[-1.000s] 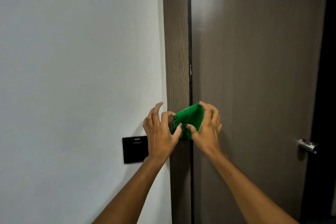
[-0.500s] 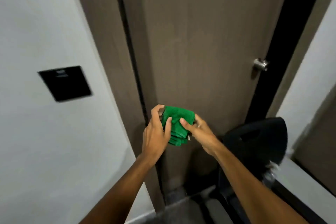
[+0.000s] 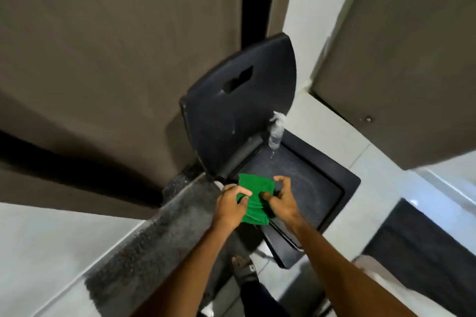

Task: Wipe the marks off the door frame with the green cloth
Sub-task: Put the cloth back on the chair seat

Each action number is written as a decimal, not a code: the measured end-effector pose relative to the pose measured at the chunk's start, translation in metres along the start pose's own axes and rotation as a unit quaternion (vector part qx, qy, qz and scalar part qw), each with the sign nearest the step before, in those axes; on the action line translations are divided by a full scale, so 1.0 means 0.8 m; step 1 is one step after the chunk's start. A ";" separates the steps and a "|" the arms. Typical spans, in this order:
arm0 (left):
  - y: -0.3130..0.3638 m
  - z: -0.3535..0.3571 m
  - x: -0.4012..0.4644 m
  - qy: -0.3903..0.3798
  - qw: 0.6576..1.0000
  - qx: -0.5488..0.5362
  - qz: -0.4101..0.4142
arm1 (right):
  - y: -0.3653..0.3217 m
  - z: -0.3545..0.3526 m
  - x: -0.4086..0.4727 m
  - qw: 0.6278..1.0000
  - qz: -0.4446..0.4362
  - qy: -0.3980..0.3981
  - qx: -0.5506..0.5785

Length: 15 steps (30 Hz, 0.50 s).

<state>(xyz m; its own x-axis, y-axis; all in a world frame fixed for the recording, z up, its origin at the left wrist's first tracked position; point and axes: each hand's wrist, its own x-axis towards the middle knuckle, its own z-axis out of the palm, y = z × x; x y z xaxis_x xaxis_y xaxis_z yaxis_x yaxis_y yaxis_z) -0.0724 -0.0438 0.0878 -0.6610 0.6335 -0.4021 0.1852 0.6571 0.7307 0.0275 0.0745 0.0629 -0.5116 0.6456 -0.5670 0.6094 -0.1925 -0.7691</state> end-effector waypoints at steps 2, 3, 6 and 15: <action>-0.003 0.056 0.013 -0.070 0.997 0.002 -0.018 | 0.042 -0.029 0.005 0.997 0.016 0.030 -0.067; -0.003 0.082 0.017 -0.105 0.994 0.006 -0.025 | 0.063 -0.039 0.008 0.994 0.023 0.046 -0.097; 0.001 0.151 0.025 -0.195 0.979 0.053 -0.026 | 0.110 -0.061 0.004 0.987 0.057 0.091 -0.121; -0.029 0.248 0.023 -0.308 0.875 0.372 0.023 | 0.188 -0.086 0.008 0.909 0.167 -0.067 -0.376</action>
<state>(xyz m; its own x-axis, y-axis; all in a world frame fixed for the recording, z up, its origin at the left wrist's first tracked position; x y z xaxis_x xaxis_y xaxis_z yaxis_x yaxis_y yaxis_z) 0.0553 0.0338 -0.0464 -0.1643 0.6161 -0.7704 0.7754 0.5634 0.2852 0.1574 0.1006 -0.0366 -0.2608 0.5392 -0.8008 0.9602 0.2305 -0.1575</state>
